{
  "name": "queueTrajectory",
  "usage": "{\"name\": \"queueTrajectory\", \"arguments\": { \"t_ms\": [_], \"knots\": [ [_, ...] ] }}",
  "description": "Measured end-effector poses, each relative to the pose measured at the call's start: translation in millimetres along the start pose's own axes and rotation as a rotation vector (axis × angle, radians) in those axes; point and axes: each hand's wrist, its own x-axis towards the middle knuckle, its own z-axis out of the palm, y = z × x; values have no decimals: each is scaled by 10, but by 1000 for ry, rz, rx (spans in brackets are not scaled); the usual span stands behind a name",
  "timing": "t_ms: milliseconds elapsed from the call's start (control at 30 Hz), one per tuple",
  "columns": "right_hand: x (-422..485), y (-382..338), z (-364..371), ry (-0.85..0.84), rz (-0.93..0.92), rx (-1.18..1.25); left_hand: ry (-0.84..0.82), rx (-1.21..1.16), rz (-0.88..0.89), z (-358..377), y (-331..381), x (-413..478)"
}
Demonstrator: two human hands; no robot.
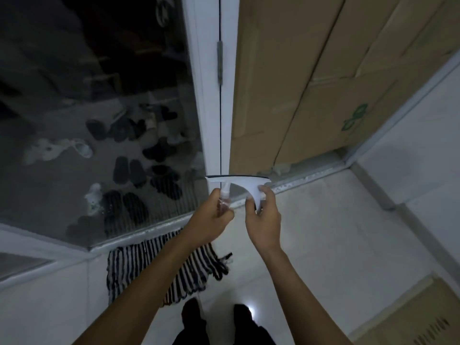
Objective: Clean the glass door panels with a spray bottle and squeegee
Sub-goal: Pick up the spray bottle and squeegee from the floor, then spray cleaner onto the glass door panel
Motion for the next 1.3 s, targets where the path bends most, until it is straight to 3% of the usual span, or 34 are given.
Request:
{"name": "queueTrajectory", "arguments": {
  "t_ms": [333, 567, 800, 1133, 1300],
  "knots": [
    [349, -896, -56, -34, -168, 162, 293, -161, 227, -369, 832, -307],
    [476, -1538, 233, -125, -370, 168, 505, -130, 256, -917, 1080, -363],
    [621, -2411, 542, -62, -583, 70, 656, 15, 349, -1933, 1320, -407],
    [851, -3920, 1078, -1, -773, 139, 753, 139, 619, -3590, 1988, -562],
    [858, -4460, 1234, 54, -871, 227, 992, 344, 784, -4270, 2326, -736]
  ]
}}
